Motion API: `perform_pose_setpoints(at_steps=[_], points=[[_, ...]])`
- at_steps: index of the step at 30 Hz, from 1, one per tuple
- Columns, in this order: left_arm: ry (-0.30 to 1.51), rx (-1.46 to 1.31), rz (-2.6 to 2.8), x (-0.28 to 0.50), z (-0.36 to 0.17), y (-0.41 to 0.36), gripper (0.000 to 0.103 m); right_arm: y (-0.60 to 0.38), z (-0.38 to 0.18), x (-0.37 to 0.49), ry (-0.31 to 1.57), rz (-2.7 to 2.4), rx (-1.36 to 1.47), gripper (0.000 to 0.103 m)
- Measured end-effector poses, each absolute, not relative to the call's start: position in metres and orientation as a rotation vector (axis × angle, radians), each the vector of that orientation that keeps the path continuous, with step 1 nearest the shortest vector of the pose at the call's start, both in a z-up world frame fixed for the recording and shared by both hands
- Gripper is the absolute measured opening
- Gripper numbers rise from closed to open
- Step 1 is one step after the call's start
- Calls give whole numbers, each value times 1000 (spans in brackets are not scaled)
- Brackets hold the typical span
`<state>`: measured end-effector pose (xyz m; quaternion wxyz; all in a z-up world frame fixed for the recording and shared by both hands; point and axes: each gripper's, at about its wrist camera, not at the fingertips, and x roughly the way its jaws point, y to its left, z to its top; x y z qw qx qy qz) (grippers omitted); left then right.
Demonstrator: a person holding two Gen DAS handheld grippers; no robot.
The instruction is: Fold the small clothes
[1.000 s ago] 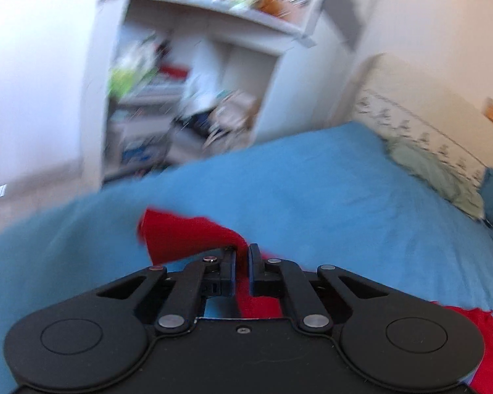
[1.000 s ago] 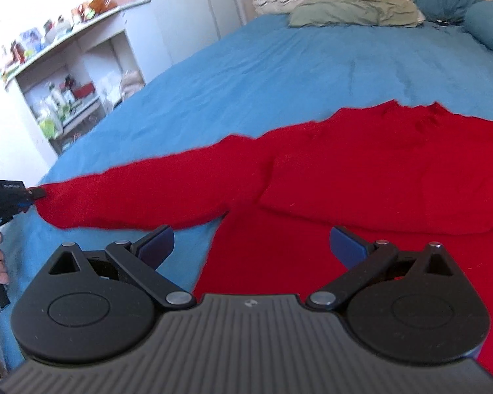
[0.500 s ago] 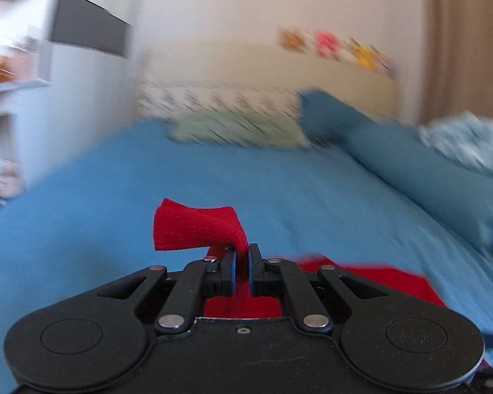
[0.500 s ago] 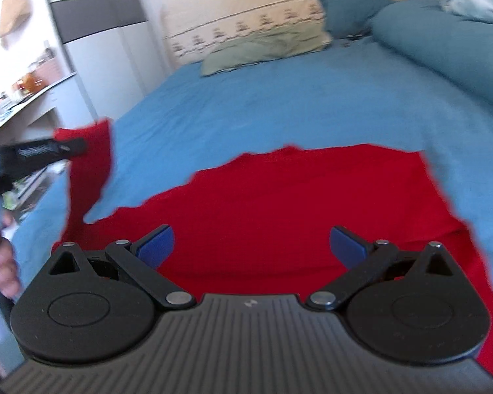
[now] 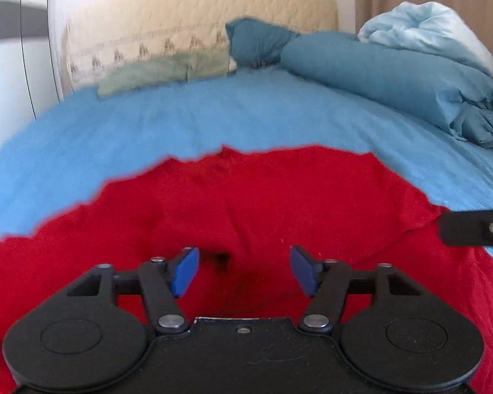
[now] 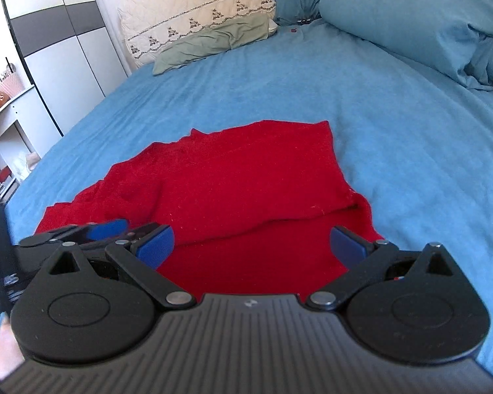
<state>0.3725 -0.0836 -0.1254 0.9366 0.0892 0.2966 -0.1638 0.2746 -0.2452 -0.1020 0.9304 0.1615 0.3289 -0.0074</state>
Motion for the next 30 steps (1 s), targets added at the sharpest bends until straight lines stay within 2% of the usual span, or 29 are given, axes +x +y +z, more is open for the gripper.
perform_pose_setpoints(at_steps=[2,4,6,7,11,15,16,17,19,21,22,23,25,30], points=[[593,194,-318,358,-110,-75,70,-241,-92,276,654,-6,307,103],[620,169,-278,350,-90,-53,78,-233,-80,283,643,18,262,103],[606,134,-258,338,-74,-24,99,-220,-69,293,653,63,208,103],[586,130,-225,333,-68,-12,102,-211,-65,299,668,92,175,103],[534,108,-68,326,-77,34,103,-166,-69,331,734,201,77,103],[616,-14,3,339,-105,65,102,-117,-97,365,759,206,-32,103],[617,-26,20,339,-110,71,102,-106,-106,374,771,198,-56,100],[627,-34,26,341,-115,74,102,-98,-114,383,782,189,-72,92],[641,-47,1,344,-121,75,102,-87,-128,397,807,175,-77,85],[654,-45,-12,348,-123,75,102,-85,-133,406,822,183,-46,71],[659,-49,8,348,-124,77,102,-86,-133,408,818,185,-31,48],[658,-65,18,347,-123,79,102,-89,-132,408,808,166,-25,30],[664,-108,-5,346,-120,85,102,-104,-126,404,767,113,27,25],[627,-95,-15,334,-111,90,102,-161,-127,396,721,6,253,25]])
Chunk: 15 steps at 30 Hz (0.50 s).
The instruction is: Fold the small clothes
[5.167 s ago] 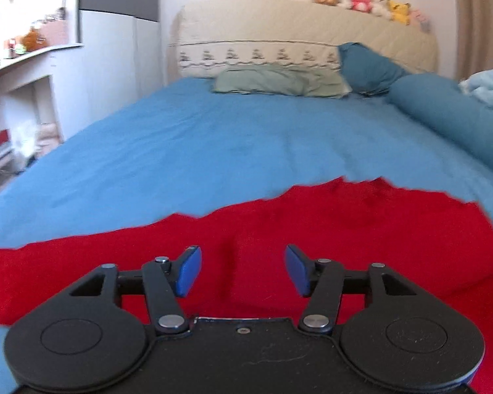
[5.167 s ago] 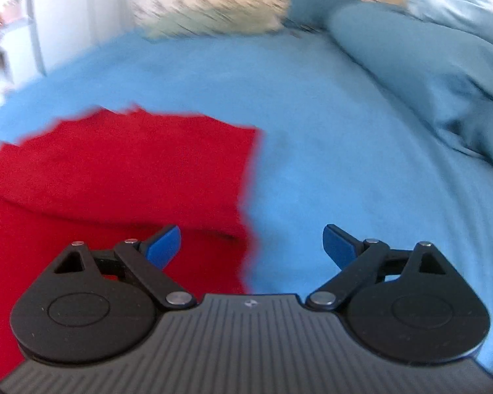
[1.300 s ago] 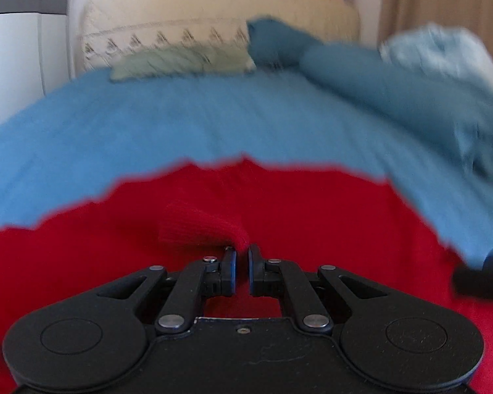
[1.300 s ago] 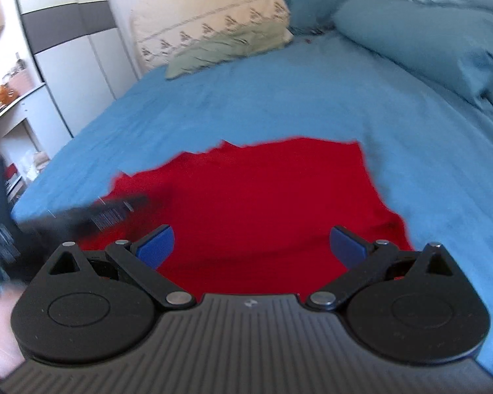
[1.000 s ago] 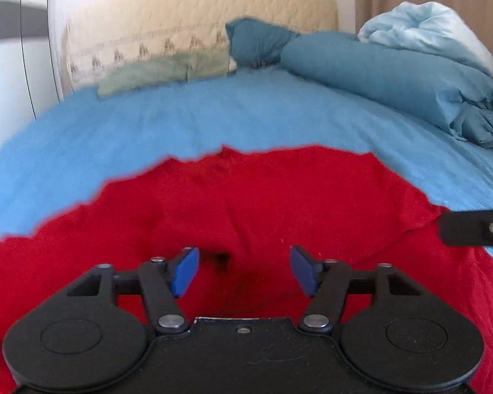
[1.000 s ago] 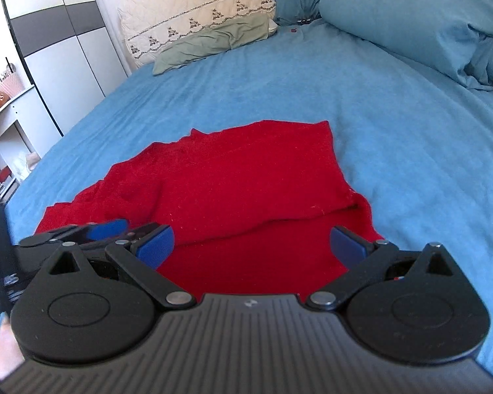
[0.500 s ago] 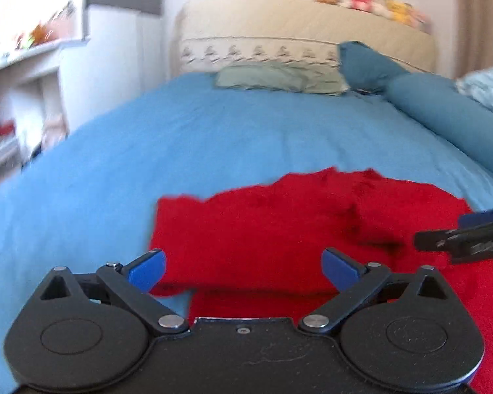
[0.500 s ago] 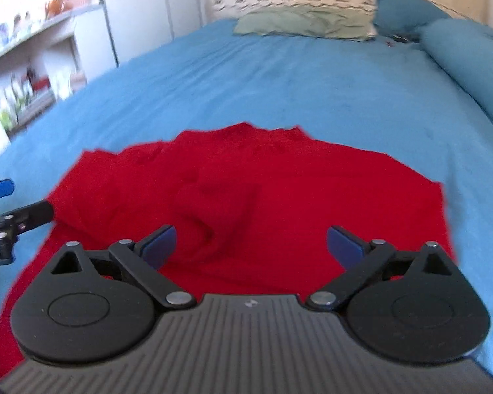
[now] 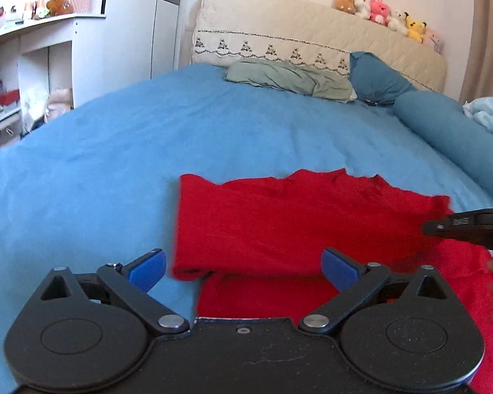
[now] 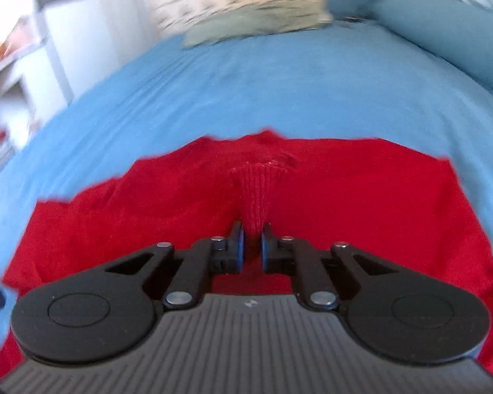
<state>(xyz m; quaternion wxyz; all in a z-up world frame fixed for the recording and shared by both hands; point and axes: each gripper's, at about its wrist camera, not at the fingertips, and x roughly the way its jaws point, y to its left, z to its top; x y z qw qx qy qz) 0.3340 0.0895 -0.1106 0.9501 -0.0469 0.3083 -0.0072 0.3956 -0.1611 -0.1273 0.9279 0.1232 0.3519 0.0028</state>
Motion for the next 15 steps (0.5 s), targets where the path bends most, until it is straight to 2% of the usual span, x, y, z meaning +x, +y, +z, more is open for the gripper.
perform_pose_setpoints(at_steps=[1,3,5,7,10,13,15], points=[[640,-88,-13,336,-113,89,102,-170,-134,393,729,1,293,30],[651,-92,-10,340,-118,91,102,-186,-144,385,735,11,405,53],[662,-82,3,343,-122,92,102,-196,-147,372,687,31,488,84],[680,-50,26,348,-128,91,102,-195,-145,364,657,10,484,101],[708,-21,46,351,-137,92,102,-187,-144,365,659,-39,407,102],[749,0,62,351,-147,96,102,-194,-144,375,664,-104,402,96],[758,33,84,350,-153,99,102,-199,-146,381,689,-116,409,74]])
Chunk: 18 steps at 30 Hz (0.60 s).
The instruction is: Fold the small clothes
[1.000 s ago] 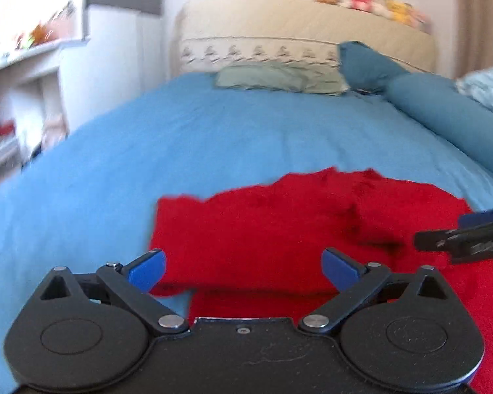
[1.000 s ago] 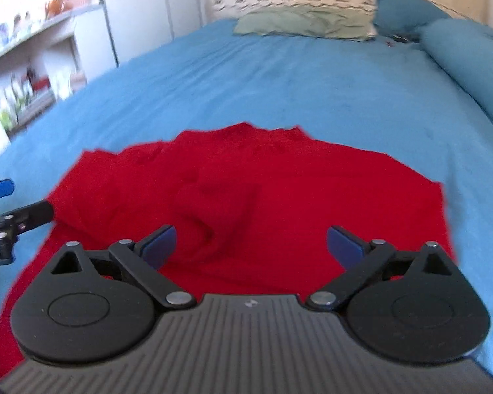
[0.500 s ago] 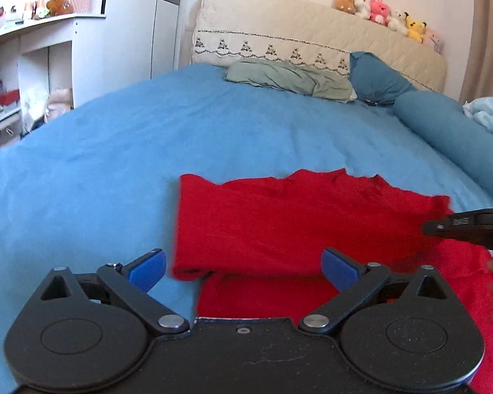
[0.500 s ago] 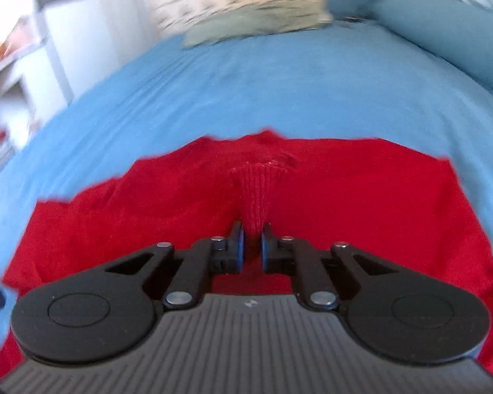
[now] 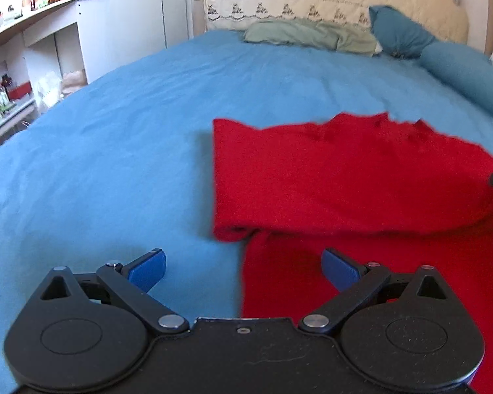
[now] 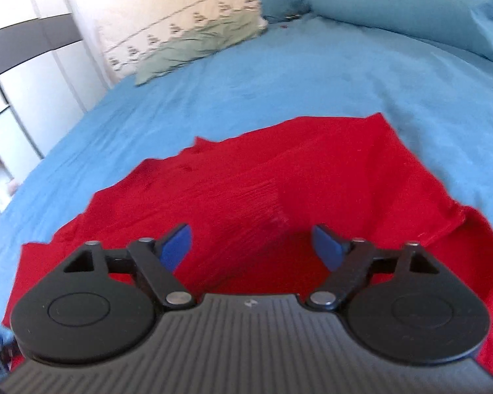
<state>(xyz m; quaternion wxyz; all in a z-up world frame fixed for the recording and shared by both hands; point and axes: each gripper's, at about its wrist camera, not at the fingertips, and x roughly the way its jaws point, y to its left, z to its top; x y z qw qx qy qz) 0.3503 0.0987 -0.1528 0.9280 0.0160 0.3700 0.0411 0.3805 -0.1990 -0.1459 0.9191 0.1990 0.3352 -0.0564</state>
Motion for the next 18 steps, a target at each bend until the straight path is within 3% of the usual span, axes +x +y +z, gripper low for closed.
perform_pose_setpoints(at_steps=[1,2,3,4,5,6,15,18], points=[[758,42,92,350,-154,100,102,-199,-147,384,711,-111,403,56],[756,37,94,351,-155,103,102,-197,-147,386,721,-110,385,49],[754,24,96,351,-156,105,102,-195,-147,387,722,-111,359,48],[753,11,103,352,-157,108,102,-194,-145,384,723,-107,330,41],[751,2,106,353,-158,109,102,-193,-143,382,727,-96,308,27],[744,2,108,354,-158,109,102,-192,-142,383,731,-88,292,23],[694,-12,130,366,-159,114,102,-213,-67,398,584,-81,103,23],[706,-22,143,369,-160,117,103,-240,-65,404,583,-129,54,23]])
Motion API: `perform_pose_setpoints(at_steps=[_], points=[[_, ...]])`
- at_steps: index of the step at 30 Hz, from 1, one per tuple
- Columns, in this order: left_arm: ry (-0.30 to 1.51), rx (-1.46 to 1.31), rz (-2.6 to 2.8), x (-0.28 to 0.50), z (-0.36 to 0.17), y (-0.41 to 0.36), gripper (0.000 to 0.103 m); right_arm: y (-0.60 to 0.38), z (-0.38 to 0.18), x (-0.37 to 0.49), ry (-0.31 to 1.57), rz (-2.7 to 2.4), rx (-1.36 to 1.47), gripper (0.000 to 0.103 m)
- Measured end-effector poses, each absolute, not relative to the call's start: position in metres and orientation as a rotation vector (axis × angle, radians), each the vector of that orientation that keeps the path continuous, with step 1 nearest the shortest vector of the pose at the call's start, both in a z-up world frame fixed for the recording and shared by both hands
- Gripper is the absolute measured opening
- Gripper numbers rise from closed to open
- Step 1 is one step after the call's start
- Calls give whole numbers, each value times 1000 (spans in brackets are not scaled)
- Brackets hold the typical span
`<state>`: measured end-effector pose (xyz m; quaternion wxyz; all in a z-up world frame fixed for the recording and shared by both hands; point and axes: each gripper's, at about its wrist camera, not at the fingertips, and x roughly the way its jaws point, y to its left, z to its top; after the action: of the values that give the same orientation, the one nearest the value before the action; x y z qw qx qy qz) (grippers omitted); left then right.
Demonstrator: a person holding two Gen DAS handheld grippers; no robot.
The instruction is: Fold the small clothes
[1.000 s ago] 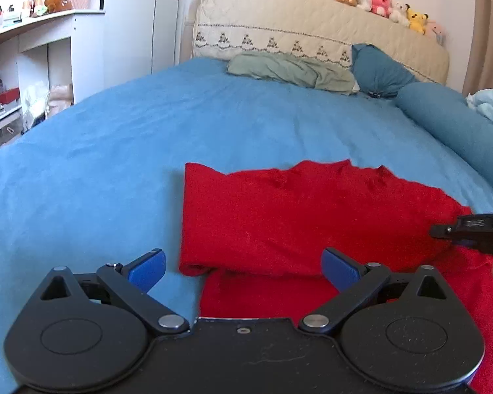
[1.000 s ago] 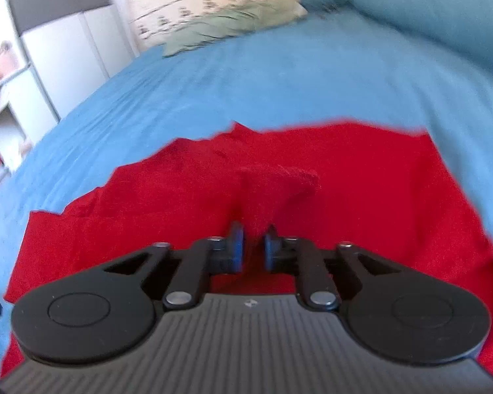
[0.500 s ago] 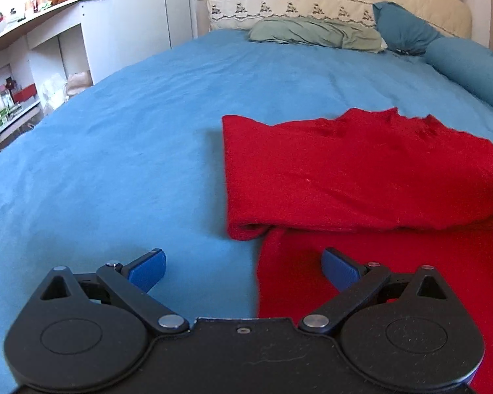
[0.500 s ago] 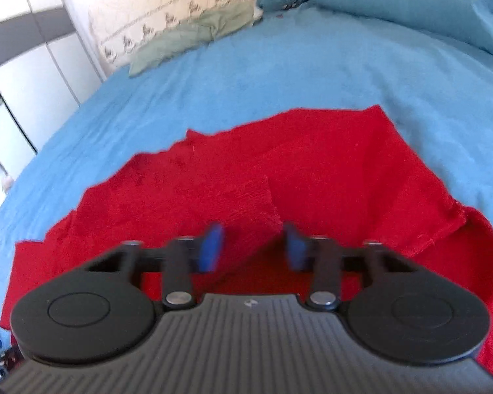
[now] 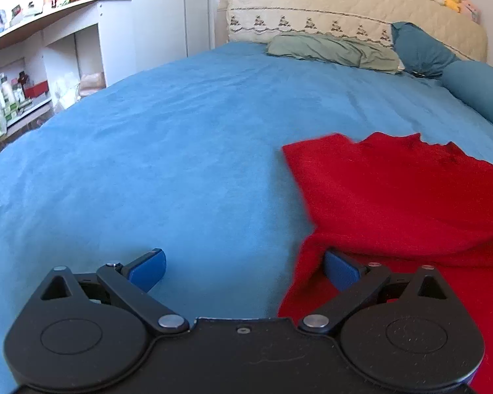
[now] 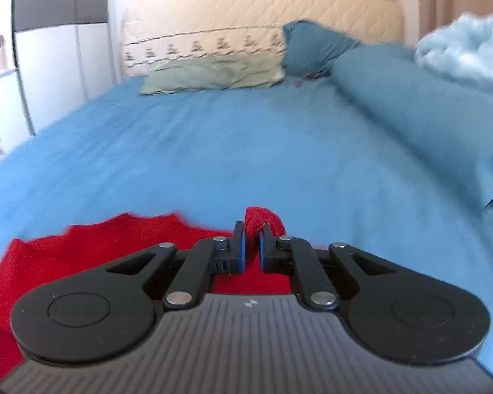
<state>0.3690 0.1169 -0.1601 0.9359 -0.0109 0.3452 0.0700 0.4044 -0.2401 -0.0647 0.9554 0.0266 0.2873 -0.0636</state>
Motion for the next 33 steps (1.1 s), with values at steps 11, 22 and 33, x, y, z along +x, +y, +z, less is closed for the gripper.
perform_pose_setpoints(at_steps=[11,22,33], points=[[716,-6,167,365,-163,117,103,-287,-147,368,710,-156,162,29],[633,16,52,360,-133,92,103,-246,-139,354,579,0,52,92],[693,16,-212,418,-122,35,102,-258,-127,381,558,44,92,92]])
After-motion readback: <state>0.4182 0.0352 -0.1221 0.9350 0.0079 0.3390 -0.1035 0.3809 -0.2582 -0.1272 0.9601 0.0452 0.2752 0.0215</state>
